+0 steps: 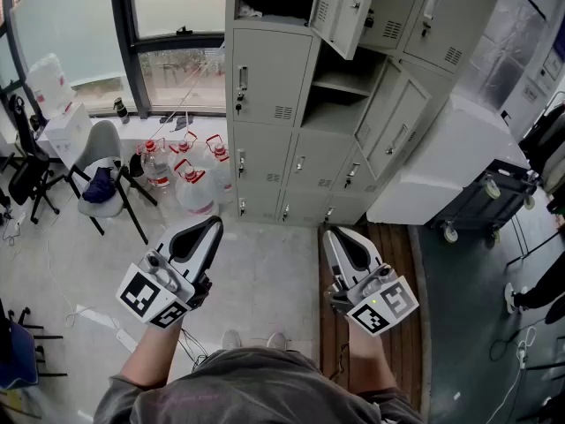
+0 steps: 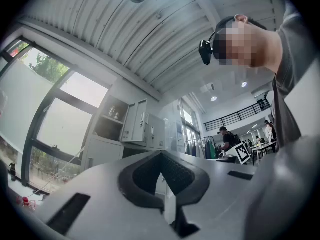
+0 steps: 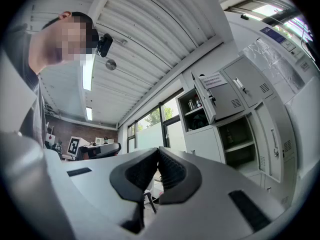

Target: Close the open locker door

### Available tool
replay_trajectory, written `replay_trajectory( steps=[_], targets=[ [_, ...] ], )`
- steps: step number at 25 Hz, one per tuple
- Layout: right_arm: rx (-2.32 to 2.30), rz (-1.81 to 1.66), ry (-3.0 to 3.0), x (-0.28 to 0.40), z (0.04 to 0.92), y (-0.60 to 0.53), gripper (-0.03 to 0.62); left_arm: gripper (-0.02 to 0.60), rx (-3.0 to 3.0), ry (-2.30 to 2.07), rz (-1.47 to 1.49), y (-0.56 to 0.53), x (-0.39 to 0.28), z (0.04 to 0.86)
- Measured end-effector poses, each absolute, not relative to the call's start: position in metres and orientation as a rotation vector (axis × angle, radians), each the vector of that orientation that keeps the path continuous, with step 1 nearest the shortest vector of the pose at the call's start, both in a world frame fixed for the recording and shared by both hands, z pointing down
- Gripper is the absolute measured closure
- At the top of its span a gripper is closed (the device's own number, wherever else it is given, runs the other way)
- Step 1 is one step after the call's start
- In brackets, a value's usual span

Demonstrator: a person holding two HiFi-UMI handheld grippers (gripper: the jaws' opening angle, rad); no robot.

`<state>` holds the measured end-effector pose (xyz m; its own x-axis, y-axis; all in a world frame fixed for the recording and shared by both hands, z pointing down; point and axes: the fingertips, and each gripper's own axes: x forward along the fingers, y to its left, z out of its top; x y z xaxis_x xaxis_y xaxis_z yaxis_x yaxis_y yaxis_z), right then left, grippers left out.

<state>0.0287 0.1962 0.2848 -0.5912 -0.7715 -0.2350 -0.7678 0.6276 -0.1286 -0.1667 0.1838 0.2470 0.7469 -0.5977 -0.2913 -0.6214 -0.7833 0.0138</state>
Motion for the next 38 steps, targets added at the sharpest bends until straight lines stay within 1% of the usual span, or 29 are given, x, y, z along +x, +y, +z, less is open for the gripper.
replay_trajectory(
  steps=[7, 12, 25, 31, 38],
  targets=[
    [-1.242, -0.024, 2.588, 0.039, 0.288, 0.197, 0.572, 0.572, -2.853, 1.009, 0.426, 0.186, -0.156, 0.249],
    [-1.17, -0.003, 2.6, 0.039, 0.274, 0.198, 0.571, 0.572, -2.846, 1.026, 0.427, 0.189, -0.146, 0.249],
    [-1.172, 0.026, 2.59, 0.097, 0.277, 0.199, 0.571, 0.572, -2.795, 1.049, 0.406, 0.194, -0.095, 0.243],
    [-1.155, 0.006, 2.597, 0.112, 0.281, 0.19, 0.571, 0.572, -2.785, 1.061, 0.39, 0.188, -0.079, 0.242],
    [-1.146, -0.027, 2.598, 0.119, 0.289, 0.174, 0.572, 0.572, -2.786, 1.084, 0.373, 0.178, -0.075, 0.249]
  ],
)
